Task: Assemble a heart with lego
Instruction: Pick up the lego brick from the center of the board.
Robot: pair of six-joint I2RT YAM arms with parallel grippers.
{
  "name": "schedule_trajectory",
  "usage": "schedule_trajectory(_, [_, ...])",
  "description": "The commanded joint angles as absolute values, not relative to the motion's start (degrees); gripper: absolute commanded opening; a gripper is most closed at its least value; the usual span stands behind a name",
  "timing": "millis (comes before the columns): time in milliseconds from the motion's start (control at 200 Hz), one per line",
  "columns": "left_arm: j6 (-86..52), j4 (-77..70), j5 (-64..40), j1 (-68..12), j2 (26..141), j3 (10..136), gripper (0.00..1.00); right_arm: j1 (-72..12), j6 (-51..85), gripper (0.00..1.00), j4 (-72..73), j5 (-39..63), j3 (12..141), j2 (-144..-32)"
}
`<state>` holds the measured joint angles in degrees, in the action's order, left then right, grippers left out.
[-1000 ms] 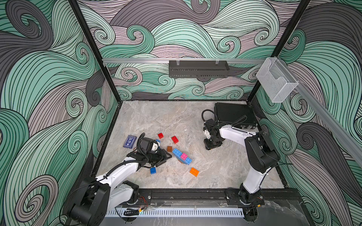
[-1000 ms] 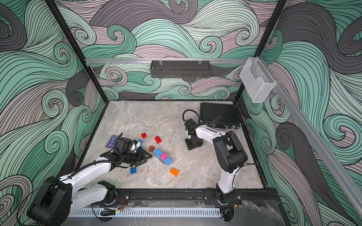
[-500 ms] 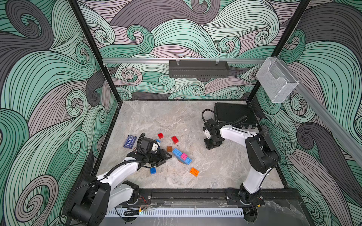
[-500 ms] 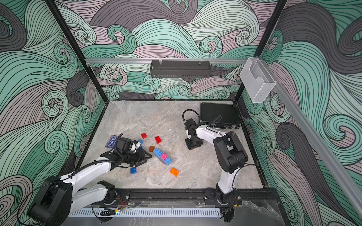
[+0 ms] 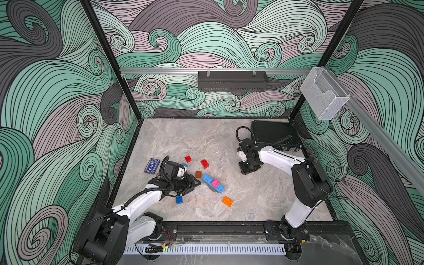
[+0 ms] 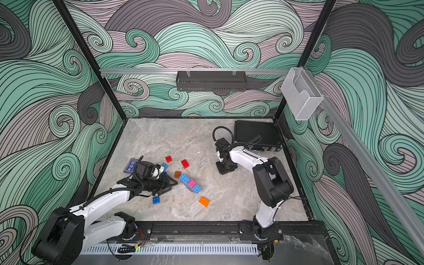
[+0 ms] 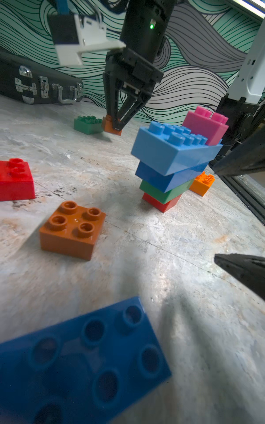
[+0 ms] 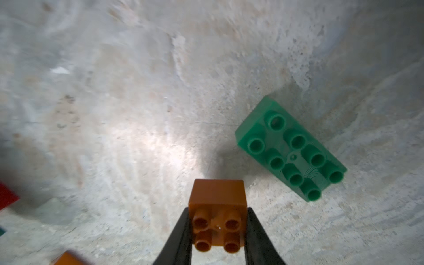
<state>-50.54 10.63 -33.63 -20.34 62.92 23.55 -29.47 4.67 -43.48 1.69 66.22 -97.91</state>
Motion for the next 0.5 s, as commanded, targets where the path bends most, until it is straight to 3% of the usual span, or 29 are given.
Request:
schedule_trajectory(0, [-49.5, 11.9, -33.1, -19.6, 61.7, 25.8, 0.56, -32.5, 3.7, 0.33, -47.1, 2.5, 70.0, -93.3])
schedule_trajectory(495, [-50.1, 11.6, -33.8, -17.2, 57.9, 22.5, 0.56, -52.4, 4.9, 0.33, -53.0, 0.7, 86.9, -98.8])
